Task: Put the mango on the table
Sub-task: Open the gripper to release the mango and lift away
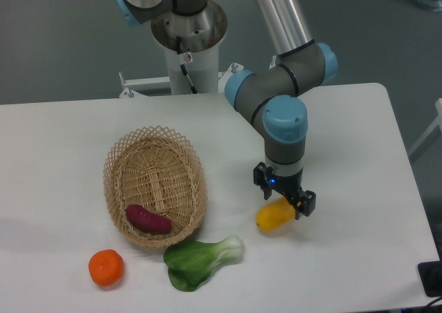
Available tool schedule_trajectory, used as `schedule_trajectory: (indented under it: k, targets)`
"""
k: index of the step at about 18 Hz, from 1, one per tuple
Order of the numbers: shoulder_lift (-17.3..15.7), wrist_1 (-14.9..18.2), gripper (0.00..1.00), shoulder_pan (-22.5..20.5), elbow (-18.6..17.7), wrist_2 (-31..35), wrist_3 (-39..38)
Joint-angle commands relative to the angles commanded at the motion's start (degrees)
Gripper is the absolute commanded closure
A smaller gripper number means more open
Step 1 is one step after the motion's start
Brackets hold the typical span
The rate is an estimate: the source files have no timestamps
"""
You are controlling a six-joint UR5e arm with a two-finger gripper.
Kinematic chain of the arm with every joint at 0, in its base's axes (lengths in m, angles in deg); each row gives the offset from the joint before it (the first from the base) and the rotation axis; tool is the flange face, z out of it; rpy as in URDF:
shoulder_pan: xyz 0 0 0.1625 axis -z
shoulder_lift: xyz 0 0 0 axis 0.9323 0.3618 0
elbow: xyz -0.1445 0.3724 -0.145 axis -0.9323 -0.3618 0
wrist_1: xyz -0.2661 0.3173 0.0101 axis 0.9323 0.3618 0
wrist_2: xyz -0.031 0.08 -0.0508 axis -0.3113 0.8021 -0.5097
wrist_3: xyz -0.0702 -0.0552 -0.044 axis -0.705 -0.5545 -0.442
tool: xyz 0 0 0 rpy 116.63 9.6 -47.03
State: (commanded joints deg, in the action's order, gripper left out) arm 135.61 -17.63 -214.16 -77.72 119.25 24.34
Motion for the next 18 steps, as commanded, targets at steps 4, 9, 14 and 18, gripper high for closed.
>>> schedule_trajectory:
  k: [4,9,14,18]
  targets:
    - [-0.8,5.9,0.0,-0.6,2.4,-0.5,0.0]
    - [-0.6,19.0,0.0,-0.7,10.4,-0.6,2.7]
    - [-0.4,24.3,0.0,-0.8,13.9,-0.6,5.1]
    - [-0.5,26.9,0.0,-1.6,14.7,-0.4,6.3]
